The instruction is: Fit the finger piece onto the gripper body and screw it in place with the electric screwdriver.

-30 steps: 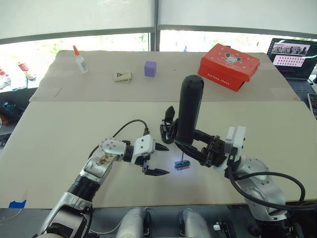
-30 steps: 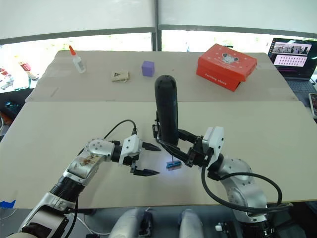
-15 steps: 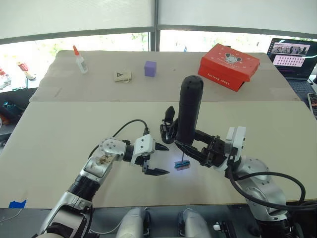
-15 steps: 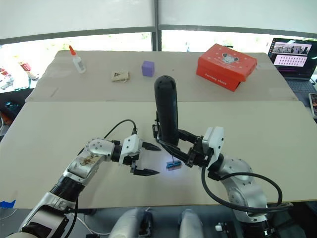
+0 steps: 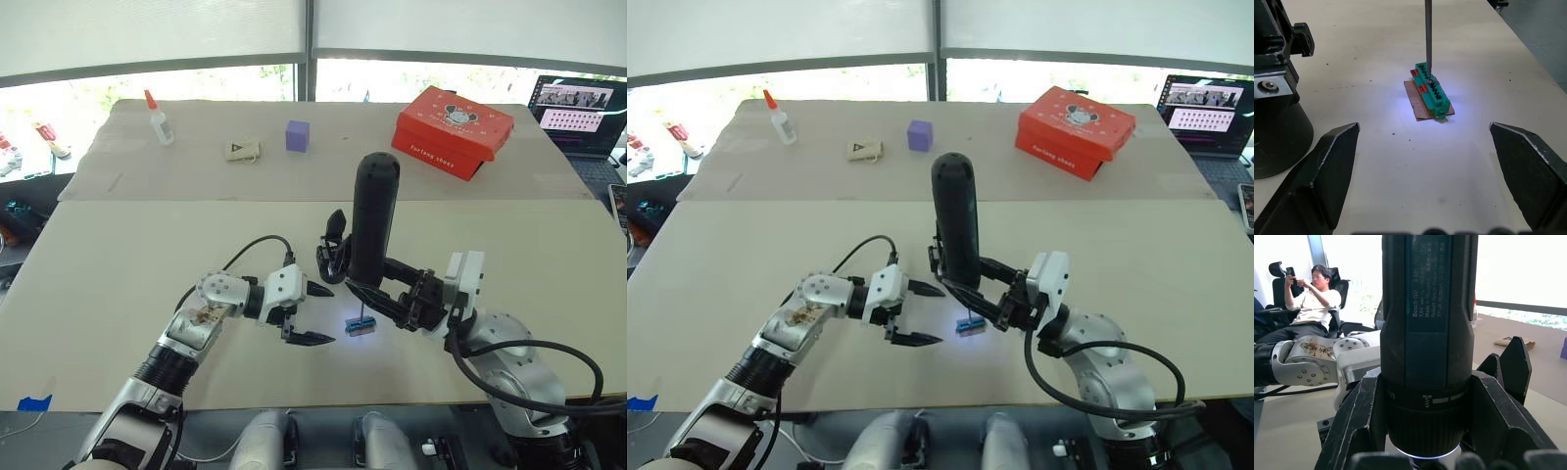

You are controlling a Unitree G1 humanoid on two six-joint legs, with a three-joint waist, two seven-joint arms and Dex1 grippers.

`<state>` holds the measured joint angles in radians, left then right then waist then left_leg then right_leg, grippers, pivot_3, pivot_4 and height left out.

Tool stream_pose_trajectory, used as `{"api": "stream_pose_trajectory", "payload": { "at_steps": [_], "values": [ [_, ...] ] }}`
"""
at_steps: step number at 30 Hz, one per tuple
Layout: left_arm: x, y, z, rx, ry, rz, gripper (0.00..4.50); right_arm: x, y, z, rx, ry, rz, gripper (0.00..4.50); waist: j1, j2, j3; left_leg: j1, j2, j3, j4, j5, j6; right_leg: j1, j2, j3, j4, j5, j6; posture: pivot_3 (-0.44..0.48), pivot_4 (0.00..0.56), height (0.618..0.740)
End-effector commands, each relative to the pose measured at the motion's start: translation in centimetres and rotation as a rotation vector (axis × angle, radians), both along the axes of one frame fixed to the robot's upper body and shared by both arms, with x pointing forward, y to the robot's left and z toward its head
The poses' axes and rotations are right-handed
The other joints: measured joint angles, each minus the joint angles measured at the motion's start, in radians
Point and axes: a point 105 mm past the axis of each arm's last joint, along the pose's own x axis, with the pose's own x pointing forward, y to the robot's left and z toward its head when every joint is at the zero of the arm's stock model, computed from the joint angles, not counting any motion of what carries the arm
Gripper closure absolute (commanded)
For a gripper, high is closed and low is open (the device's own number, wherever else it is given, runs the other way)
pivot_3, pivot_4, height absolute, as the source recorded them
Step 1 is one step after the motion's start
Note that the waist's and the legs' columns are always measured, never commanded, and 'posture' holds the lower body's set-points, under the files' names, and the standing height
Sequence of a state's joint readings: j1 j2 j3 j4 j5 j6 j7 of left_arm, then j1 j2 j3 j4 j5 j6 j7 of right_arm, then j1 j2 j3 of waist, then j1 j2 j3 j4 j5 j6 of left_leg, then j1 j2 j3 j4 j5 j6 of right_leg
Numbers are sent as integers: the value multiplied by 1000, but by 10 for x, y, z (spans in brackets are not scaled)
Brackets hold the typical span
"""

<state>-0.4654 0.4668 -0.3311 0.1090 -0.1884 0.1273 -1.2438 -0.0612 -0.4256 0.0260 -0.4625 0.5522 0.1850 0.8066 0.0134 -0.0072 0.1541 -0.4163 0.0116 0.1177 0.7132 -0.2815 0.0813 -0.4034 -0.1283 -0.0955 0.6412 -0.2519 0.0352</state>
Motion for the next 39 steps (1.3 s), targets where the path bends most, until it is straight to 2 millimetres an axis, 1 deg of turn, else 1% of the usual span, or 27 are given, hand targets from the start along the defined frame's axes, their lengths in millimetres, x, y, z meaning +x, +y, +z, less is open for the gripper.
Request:
{"api": "stream_pose_trajectory", "payload": {
  "at_steps": [1,16,26,39],
  "values": [
    [3,-2,11,-19,-53,-14,0,-5,1,11,9,-66,13,2613,0,0,0,0,0,0,0,0,0,0,0,0,0,0,0,0,150,740],
    [4,-1,11,-17,-57,-11,0,-5,2,13,14,-69,18,2613,0,0,0,0,0,0,0,0,0,0,0,0,0,0,0,0,150,740],
    [4,-2,10,-21,-57,-12,0,-4,-5,10,-21,-80,8,2613,0,0,0,0,0,0,0,0,0,0,0,0,0,0,0,0,150,740],
    [4,-2,10,-19,-62,-12,0,-4,-8,18,-18,-110,12,2613,0,0,0,0,0,0,0,0,0,0,0,0,0,0,0,0,150,740]
  ]
}}
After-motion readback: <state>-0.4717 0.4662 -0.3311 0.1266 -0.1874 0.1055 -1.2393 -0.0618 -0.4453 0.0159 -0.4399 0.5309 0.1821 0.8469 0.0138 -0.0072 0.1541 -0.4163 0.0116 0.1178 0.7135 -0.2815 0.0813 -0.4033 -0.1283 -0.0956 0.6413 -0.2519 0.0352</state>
